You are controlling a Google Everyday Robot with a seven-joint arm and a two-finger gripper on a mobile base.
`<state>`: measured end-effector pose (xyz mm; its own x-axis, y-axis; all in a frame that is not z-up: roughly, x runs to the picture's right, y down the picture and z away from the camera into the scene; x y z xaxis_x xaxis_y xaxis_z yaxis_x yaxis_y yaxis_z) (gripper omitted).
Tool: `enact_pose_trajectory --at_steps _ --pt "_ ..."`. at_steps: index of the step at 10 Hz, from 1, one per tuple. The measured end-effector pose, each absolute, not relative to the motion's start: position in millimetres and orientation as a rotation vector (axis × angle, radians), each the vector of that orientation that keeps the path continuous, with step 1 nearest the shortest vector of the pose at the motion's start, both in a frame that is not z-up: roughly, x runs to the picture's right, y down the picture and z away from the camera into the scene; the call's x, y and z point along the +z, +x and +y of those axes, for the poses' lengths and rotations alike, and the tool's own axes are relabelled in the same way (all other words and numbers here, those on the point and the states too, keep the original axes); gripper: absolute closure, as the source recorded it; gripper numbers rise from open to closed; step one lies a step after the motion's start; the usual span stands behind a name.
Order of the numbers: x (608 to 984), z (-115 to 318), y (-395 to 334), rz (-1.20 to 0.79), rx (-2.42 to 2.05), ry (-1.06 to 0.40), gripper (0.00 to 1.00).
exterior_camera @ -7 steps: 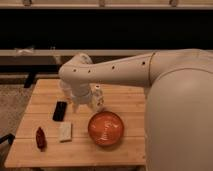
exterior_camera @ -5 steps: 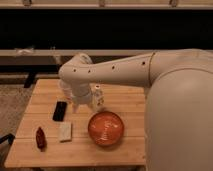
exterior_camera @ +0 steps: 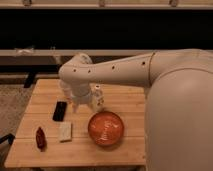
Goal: Drag the ceramic bowl in a circle
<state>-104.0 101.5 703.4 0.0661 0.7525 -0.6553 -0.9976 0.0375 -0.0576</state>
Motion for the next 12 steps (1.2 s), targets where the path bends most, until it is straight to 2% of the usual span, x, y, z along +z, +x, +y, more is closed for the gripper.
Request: enact_pose_trajectory --at_steps 9,12 --pt "705 101 -102 0.529 1.447 -0.592 0.35" --pt "711 100 -61 0.571 1.505 -0.587 0.35"
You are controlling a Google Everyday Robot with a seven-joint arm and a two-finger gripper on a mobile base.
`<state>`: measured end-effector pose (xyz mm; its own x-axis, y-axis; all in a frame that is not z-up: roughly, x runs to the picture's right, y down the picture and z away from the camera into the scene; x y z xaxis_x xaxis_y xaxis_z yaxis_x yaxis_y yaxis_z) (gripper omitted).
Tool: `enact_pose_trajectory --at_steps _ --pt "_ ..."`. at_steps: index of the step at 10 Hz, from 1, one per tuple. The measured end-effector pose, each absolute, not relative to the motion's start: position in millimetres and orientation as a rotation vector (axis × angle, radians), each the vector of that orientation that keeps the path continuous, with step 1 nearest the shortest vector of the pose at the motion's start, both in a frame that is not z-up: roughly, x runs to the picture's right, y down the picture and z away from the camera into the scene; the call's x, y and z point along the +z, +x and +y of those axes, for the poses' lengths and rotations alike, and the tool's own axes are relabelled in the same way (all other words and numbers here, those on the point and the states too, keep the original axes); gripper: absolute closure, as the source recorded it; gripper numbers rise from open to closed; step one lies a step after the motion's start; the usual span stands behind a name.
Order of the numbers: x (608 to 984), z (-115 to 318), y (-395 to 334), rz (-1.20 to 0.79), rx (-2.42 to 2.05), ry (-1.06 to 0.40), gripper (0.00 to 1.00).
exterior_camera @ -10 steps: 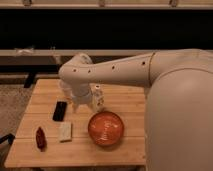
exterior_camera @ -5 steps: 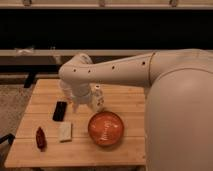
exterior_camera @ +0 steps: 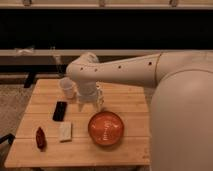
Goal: Drag the ceramic bowl in a circle
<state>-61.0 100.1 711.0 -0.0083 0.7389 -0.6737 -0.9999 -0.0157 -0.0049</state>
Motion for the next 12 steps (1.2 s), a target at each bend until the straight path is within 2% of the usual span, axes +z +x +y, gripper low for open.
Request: enact_pose_trajectory --at_steps 3,6,12 --pt "708 110 10 0.609 1.602 -0.571 0.35" --pt "711 139 72 0.638 1.702 -0.572 0.35" --pt "774 190 81 0.620 1.773 -0.600 0.35"
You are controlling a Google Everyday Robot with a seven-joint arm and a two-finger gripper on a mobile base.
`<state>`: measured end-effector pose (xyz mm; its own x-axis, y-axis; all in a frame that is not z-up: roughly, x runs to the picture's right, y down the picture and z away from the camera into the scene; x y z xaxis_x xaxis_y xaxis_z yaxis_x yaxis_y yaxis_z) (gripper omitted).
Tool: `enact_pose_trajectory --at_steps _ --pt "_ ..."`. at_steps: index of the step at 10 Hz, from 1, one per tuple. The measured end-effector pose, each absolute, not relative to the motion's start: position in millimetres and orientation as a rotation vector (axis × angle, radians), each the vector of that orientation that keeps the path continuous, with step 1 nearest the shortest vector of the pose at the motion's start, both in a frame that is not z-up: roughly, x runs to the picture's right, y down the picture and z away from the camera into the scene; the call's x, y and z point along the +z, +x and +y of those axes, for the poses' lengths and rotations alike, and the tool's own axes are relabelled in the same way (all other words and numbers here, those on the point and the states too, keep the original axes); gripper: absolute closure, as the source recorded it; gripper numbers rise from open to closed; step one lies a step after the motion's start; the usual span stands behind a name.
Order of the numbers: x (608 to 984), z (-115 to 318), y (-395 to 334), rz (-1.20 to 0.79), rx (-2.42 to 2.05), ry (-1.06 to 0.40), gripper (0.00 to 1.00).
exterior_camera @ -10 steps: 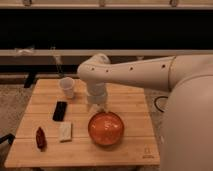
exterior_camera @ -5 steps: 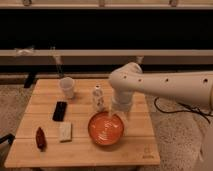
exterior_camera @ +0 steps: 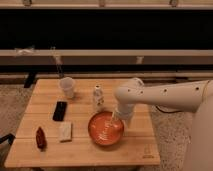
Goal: Drag the ceramic bowl in a circle
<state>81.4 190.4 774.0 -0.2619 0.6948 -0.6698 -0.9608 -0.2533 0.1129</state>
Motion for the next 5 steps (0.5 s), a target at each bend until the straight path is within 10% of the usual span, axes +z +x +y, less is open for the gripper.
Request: enact_pose_trajectory --at_steps 5 --pt "799 211 94 0.669 1.810 -0.608 0.41"
